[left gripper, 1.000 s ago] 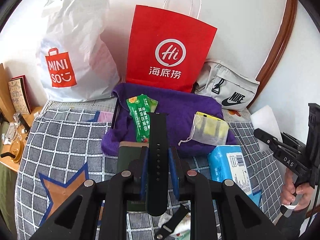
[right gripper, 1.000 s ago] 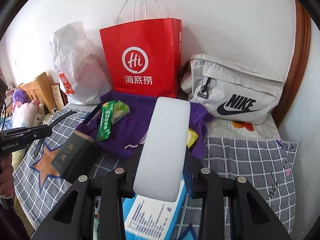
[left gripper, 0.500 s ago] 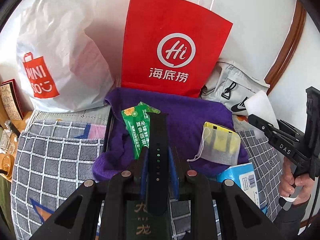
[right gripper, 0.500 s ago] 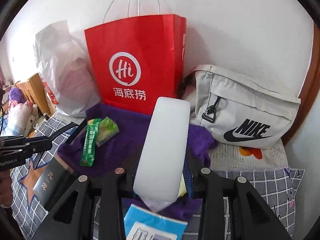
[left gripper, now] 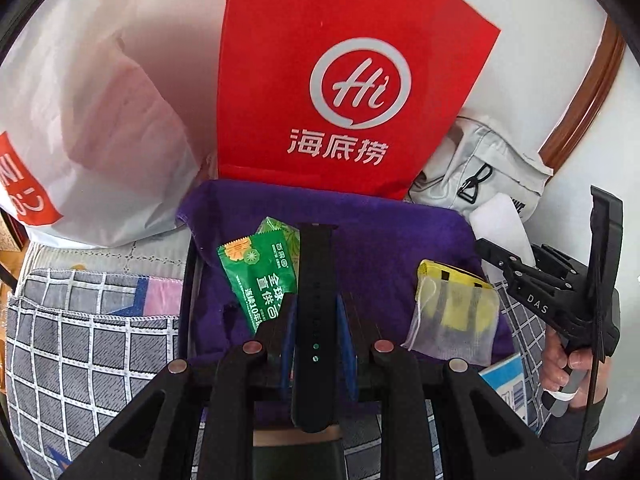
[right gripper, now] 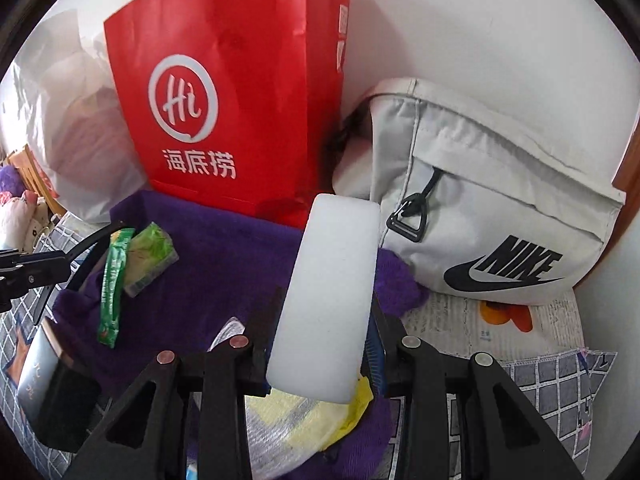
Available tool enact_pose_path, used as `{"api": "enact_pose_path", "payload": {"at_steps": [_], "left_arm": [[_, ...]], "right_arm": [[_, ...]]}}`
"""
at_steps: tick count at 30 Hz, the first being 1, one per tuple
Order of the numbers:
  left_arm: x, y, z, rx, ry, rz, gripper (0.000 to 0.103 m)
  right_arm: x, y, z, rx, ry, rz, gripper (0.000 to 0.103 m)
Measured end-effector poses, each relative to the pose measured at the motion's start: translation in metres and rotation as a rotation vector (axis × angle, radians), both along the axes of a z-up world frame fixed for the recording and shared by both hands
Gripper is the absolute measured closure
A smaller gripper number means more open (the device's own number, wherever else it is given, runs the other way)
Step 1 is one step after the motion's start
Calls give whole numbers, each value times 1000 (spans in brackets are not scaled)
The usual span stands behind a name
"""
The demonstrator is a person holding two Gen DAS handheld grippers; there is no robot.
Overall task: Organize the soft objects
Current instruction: 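Carry the sponge and black strap with both tools toward the purple towel, then open the right tool to drop the sponge on the towel while the left tool opens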
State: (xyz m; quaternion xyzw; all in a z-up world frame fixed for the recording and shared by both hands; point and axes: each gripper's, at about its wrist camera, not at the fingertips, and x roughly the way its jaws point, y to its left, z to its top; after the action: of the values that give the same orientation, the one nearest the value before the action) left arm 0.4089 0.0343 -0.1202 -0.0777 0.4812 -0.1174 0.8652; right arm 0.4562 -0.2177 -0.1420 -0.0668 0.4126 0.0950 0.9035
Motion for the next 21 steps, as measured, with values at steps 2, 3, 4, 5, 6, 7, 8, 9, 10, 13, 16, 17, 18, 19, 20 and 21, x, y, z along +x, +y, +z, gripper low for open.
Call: {"api": "enact_pose_path", "payload": {"at_steps": [2, 3, 4, 5, 6, 7, 8, 9, 10, 13, 16, 17, 18, 19, 20, 21], "left_arm": [[5, -2, -5, -4, 8, -5, 83], [8, -4, -8, -5, 13, -9, 83], [10, -6, -10, -4, 16, -12, 83], [12, -7, -12, -3, 22, -13, 83], [14, -7, -14, -2, 28, -13, 83], [15, -8, -16, -3, 34, -12, 83], [17, -8, -18, -5, 39, -13, 83], [18, -9, -20, -5, 44, -16, 83], [19, -10, -21, -4, 47, -18, 83], [21, -11, -25, -4, 55, -19, 83], [24, -12, -29, -6, 65, -17, 83], [24, -12, -30, -6, 66, -18, 83], [25, -13, -31, -7, 68, -18, 83], [25, -13, -32, -9, 70, -20, 83], [25, -14, -33, -11, 74, -22, 83], [26, -14, -34, -16, 76, -20, 83]], "right_arm": [[6, 0, -7, -7, 21, -6, 68], [8, 0, -11, -13, 29, -7, 68], [10, 0, -14, -20, 34, -7, 68], [12, 0, -16, -23, 38, -7, 68], [14, 0, -19, -26, 44, -8, 68], [16, 0, -22, -29, 51, -9, 68], [18, -1, -25, -33, 60, -12, 68], [21, -1, -28, -39, 69, -16, 68], [23, -2, -30, -41, 77, -17, 68], [25, 0, -36, -38, 103, 4, 68], [21, 6, -38, -58, 106, 32, 68], [20, 8, -38, -65, 105, 39, 68], [19, 10, -38, -71, 105, 47, 68], [17, 12, -38, -72, 106, 55, 64], [16, 13, -38, -71, 106, 61, 59], [14, 14, -37, -68, 104, 69, 57]]}}
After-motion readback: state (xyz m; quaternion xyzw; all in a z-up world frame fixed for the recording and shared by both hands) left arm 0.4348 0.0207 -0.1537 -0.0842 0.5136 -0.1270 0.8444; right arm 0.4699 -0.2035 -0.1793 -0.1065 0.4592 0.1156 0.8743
